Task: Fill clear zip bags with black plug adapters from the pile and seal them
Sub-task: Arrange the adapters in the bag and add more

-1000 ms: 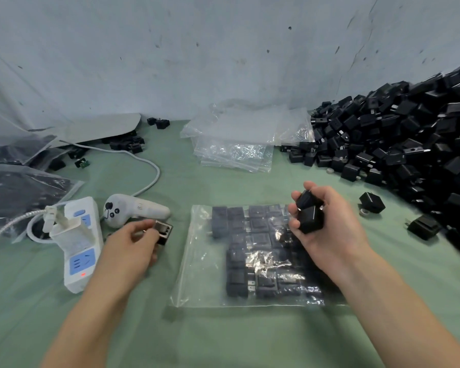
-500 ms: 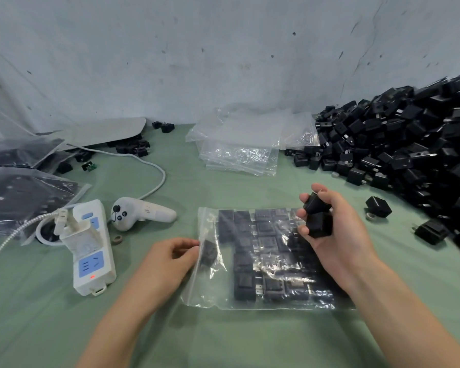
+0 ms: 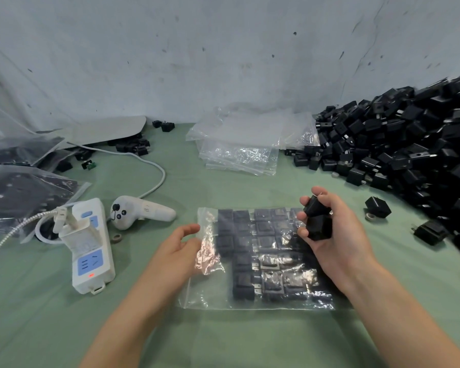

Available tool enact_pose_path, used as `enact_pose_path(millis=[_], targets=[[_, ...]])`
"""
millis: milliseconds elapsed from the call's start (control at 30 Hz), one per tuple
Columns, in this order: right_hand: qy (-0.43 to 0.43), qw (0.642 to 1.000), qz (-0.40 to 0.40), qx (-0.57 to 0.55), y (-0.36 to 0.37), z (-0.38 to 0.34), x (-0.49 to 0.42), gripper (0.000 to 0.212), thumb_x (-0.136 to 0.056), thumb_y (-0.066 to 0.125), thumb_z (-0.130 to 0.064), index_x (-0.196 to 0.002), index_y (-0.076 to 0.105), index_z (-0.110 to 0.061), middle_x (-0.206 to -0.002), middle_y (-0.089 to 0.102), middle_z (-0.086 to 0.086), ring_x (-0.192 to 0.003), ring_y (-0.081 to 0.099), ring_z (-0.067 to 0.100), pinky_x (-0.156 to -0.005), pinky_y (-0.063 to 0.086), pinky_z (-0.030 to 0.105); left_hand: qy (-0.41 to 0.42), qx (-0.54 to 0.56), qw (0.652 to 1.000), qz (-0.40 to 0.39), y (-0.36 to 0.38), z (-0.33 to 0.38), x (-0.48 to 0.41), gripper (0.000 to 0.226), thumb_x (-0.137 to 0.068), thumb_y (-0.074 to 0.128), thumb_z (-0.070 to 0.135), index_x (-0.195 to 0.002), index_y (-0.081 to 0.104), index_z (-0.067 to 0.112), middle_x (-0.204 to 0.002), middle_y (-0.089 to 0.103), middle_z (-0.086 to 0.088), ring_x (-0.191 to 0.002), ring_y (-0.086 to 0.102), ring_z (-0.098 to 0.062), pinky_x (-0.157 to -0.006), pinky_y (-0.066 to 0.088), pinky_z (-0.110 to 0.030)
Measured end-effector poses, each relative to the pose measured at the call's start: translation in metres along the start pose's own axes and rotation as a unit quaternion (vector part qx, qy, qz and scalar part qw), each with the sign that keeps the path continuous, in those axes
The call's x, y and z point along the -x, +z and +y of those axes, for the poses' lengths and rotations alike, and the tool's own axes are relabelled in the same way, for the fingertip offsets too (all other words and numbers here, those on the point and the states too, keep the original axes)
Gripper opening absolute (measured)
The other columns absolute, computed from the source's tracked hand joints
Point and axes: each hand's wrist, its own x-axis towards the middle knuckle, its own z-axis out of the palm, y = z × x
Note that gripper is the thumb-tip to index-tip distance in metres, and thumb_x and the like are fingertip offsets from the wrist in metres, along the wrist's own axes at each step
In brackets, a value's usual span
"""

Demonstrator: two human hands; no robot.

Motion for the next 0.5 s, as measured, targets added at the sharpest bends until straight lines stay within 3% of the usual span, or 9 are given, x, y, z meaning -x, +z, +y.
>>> enact_pose_path(millis=[100, 233, 300, 400, 500], targets=[[-0.002, 1.000, -0.001, -0.002, 0.000, 0.000, -0.001, 0.017, -0.098, 0.051, -0.016, -0.109, 0.063, -0.020, -0.086, 0.068, 0.001, -0.060, 0.060, 0.014, -0.044, 0.044, 0.026, -0.017, 0.056, 0.998, -0.019, 0.004, -0.003, -0.004, 0.029, -0.077, 0.058, 0.032, -0.103, 0.065, 0.042, -0.098, 0.070, -0.023, -0.100, 0.068, -0.040, -0.096, 0.053, -0.051], [-0.005, 1.000, -0.003, -0.002, 0.000, 0.001, -0.002, 0.018, -0.098, 0.051, -0.016, -0.110, 0.064, -0.020, -0.086, 0.068, 0.001, -0.061, 0.059, 0.014, -0.046, 0.044, 0.027, -0.033, 0.106, 0.993, -0.031, 0.005, -0.008, -0.012, 0.023, -0.097, 0.055, 0.013, -0.111, 0.062, 0.029, -0.089, 0.077, -0.007, -0.082, 0.076, -0.026, -0.067, 0.061, -0.032], [-0.006, 1.000, -0.004, -0.004, -0.001, 0.001, -0.003, 0.019, -0.097, 0.051, -0.016, -0.110, 0.064, -0.019, -0.085, 0.068, 0.001, -0.062, 0.059, 0.014, -0.046, 0.044, 0.027, -0.033, 0.099, 0.994, -0.025, 0.005, -0.008, -0.012, 0.023, -0.098, 0.053, 0.013, -0.111, 0.061, 0.029, -0.090, 0.077, -0.008, -0.081, 0.076, -0.025, -0.070, 0.061, -0.036], [-0.005, 1.000, -0.013, -0.006, -0.001, 0.001, -0.002, 0.022, -0.095, 0.050, -0.013, -0.112, 0.063, -0.019, -0.086, 0.068, 0.001, -0.063, 0.060, 0.014, -0.047, 0.044, 0.027, -0.008, 0.061, 0.997, 0.034, 0.005, -0.007, -0.014, 0.023, -0.097, 0.053, 0.015, -0.107, 0.062, 0.033, -0.100, 0.074, -0.012, -0.088, 0.073, -0.032, -0.082, 0.060, -0.049], [-0.012, 1.000, -0.019, 0.006, -0.002, 0.001, -0.002, 0.027, -0.094, 0.050, -0.007, -0.114, 0.061, -0.019, -0.087, 0.068, 0.001, -0.065, 0.060, 0.015, -0.046, 0.044, 0.027, 0.039, 0.034, 0.990, 0.133, 0.000, -0.004, -0.016, 0.023, -0.098, 0.050, 0.015, -0.111, 0.060, 0.031, -0.098, 0.069, -0.009, -0.073, 0.071, -0.022, -0.073, 0.060, -0.045]])
